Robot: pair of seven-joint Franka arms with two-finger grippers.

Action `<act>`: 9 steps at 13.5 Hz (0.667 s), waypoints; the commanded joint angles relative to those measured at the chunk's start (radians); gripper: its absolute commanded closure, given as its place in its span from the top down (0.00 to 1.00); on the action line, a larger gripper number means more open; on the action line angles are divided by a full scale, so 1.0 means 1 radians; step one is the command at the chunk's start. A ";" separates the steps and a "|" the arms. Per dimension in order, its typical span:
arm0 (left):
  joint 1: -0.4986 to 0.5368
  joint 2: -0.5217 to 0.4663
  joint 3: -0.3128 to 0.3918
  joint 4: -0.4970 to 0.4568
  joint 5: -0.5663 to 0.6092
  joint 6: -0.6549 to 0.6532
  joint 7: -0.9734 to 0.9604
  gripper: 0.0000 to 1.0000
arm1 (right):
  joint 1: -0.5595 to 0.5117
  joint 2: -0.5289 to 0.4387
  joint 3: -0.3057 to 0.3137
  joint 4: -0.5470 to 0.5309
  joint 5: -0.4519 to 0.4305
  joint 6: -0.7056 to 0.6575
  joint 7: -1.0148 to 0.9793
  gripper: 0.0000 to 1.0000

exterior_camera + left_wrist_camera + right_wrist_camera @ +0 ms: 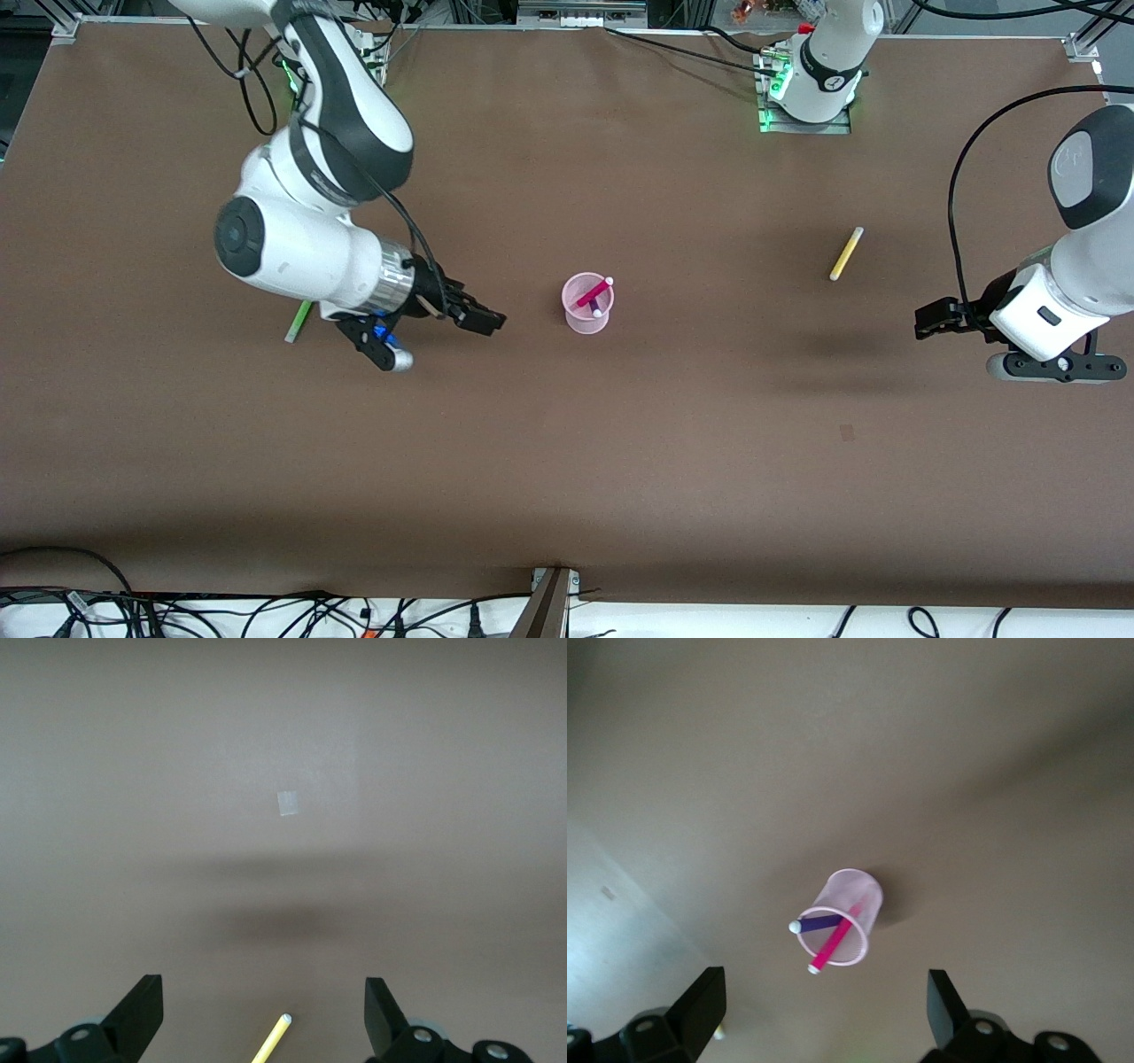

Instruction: Organize pens into pink holder with both arms

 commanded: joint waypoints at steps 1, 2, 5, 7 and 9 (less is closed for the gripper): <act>0.009 -0.022 -0.004 -0.016 -0.013 0.015 0.031 1.00 | 0.012 -0.105 -0.054 -0.043 -0.067 -0.114 -0.138 1.00; 0.009 -0.022 -0.004 -0.016 -0.013 0.015 0.030 1.00 | 0.012 -0.138 -0.088 -0.062 -0.068 -0.147 -0.215 1.00; 0.007 -0.023 -0.007 -0.016 -0.013 0.015 0.024 1.00 | 0.012 -0.221 -0.212 -0.103 -0.078 -0.250 -0.449 1.00; 0.007 -0.023 -0.007 -0.016 -0.013 0.015 0.024 1.00 | 0.014 -0.258 -0.261 -0.104 -0.113 -0.316 -0.533 1.00; 0.007 -0.025 -0.007 -0.016 -0.013 0.015 0.019 1.00 | 0.012 -0.293 -0.272 -0.110 -0.188 -0.350 -0.632 1.00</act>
